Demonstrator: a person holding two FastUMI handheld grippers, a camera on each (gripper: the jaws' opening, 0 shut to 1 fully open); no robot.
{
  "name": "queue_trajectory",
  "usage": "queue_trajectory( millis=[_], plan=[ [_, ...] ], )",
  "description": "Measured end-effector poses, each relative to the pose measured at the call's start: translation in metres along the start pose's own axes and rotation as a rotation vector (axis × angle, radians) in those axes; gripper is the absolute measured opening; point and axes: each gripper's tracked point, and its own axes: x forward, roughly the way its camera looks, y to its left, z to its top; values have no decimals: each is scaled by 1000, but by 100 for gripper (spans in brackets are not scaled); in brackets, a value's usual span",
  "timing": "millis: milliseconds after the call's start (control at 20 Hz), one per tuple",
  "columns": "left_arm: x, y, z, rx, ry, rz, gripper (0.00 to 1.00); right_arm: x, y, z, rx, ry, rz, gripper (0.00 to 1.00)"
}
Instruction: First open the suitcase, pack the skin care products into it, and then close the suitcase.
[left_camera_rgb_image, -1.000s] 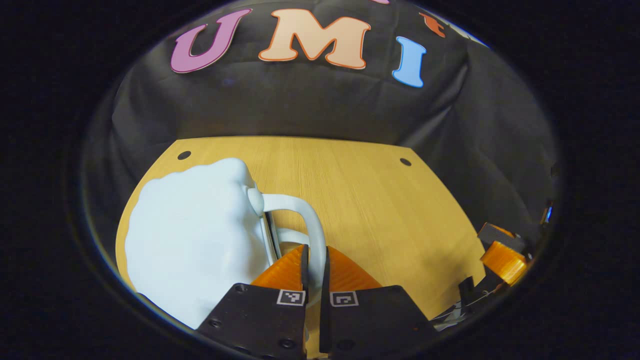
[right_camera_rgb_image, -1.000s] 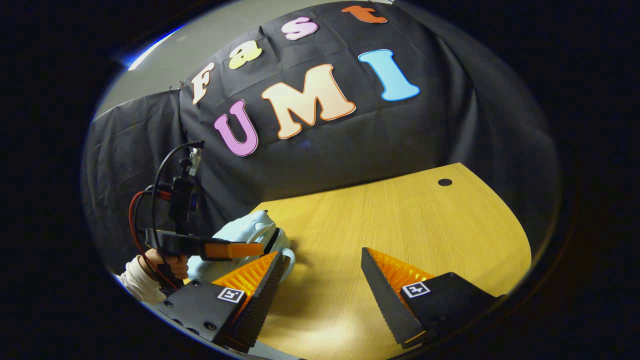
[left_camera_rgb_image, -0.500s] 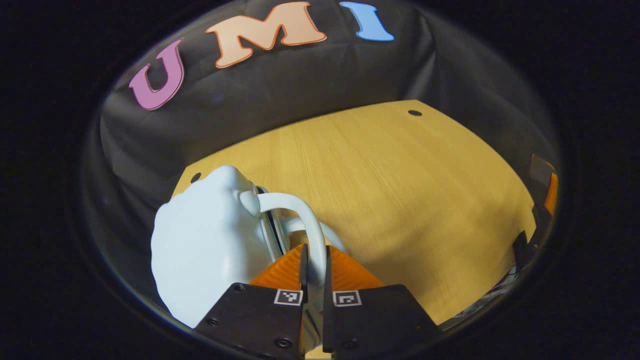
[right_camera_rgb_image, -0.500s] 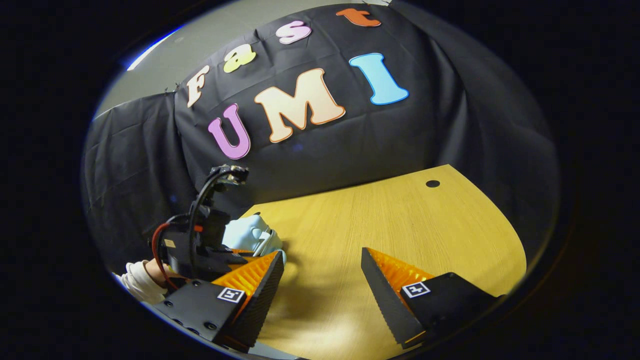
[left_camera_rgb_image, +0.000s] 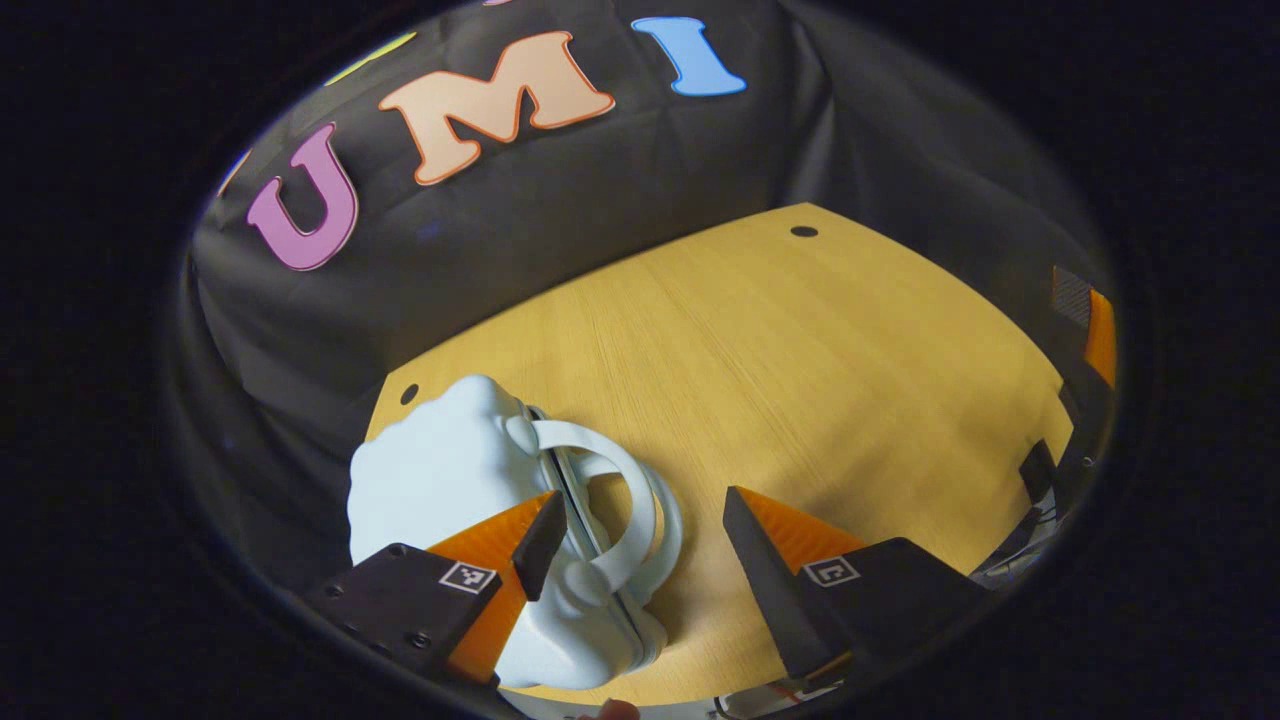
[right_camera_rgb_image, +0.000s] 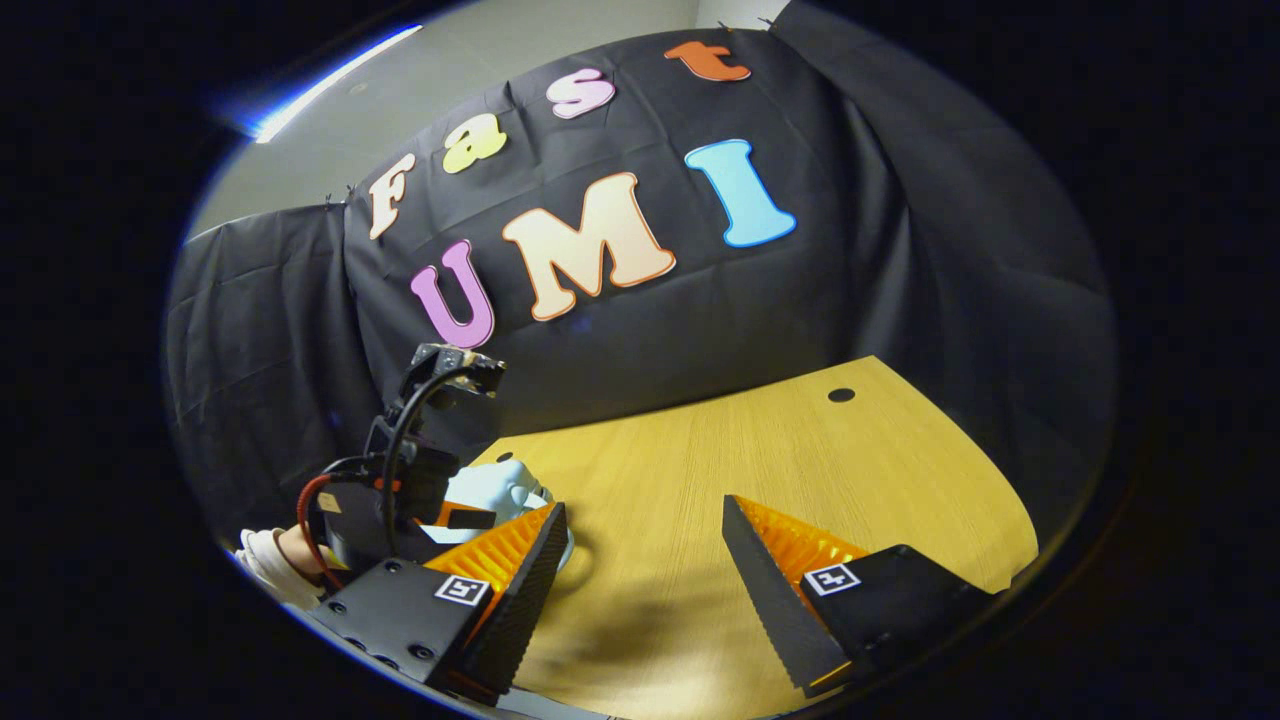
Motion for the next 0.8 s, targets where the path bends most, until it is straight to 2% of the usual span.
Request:
queue_trajectory(
  millis=[150,350,550,650,800],
  plan=[
    [-36,12,23,-98,-115,17,95,-13,7,20,-19,-49,-3,98],
    [-88,22,50,-276,-274,-12,95,-30,21,46,-52,-120,-10,98],
    [-120,37,58,-372,-400,-16,95,-47,35,68,-57,-184,-1,98],
    [-133,40,56,-408,-427,-24,95,-55,40,76,-87,-212,-8,98],
    [-133,38,50,-408,-431,-64,94,-62,51,77,-88,-233,-2,98]
  ],
)
